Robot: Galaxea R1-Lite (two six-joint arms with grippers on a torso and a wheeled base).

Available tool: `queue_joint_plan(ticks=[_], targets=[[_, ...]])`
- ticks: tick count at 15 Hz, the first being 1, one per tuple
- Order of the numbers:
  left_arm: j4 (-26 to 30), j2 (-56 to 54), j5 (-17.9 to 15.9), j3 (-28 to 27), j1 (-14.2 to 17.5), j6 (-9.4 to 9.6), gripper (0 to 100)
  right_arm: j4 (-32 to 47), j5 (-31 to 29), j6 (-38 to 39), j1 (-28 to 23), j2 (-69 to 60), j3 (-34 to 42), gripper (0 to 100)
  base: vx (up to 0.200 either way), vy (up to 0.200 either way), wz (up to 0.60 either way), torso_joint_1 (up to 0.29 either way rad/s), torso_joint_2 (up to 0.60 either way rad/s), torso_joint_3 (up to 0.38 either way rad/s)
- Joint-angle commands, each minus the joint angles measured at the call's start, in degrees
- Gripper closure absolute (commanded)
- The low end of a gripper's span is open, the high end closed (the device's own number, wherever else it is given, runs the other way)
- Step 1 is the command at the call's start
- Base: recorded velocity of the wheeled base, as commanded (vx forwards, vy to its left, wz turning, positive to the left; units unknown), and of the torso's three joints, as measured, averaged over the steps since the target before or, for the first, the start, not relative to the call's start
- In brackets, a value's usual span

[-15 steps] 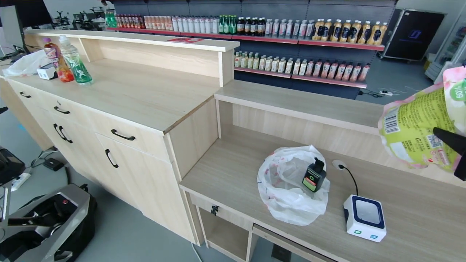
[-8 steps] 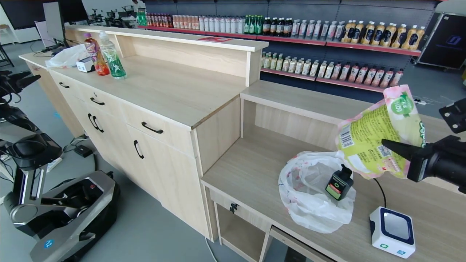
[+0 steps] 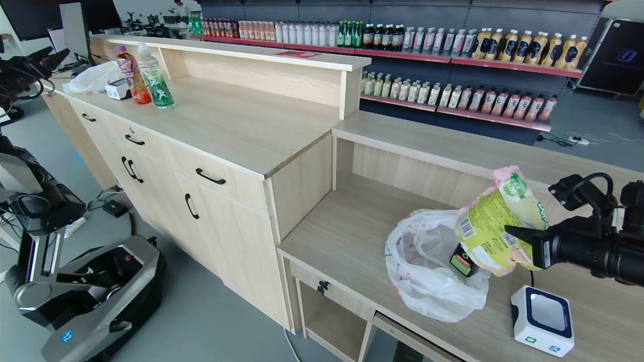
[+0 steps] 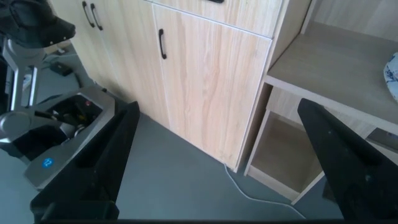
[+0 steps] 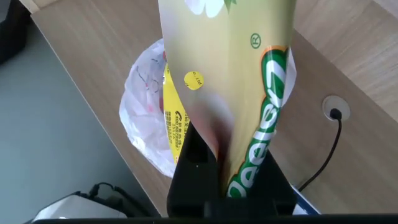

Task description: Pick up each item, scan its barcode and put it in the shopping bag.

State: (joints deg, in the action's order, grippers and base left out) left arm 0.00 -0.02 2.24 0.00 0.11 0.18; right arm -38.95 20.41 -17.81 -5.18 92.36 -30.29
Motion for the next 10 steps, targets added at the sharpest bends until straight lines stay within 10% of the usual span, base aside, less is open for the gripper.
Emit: queue_joint_plan(ticks=[1, 10], targets=[[0.00, 0.02, 0.04, 0.00, -0.02, -0.01, 0, -0.16, -0.02, -1.09, -0.88, 5.03, -0.29, 100, 0.000, 0.000, 0.00, 0.000, 0.00, 0.000], [0.00, 0.02, 0.04, 0.00, -0.02, -0.01, 0, -7.90, 0.69, -4.95, -0.80, 14.26, 0.41, 100, 0.000, 0.000, 0.00, 0.000, 0.00, 0.000]])
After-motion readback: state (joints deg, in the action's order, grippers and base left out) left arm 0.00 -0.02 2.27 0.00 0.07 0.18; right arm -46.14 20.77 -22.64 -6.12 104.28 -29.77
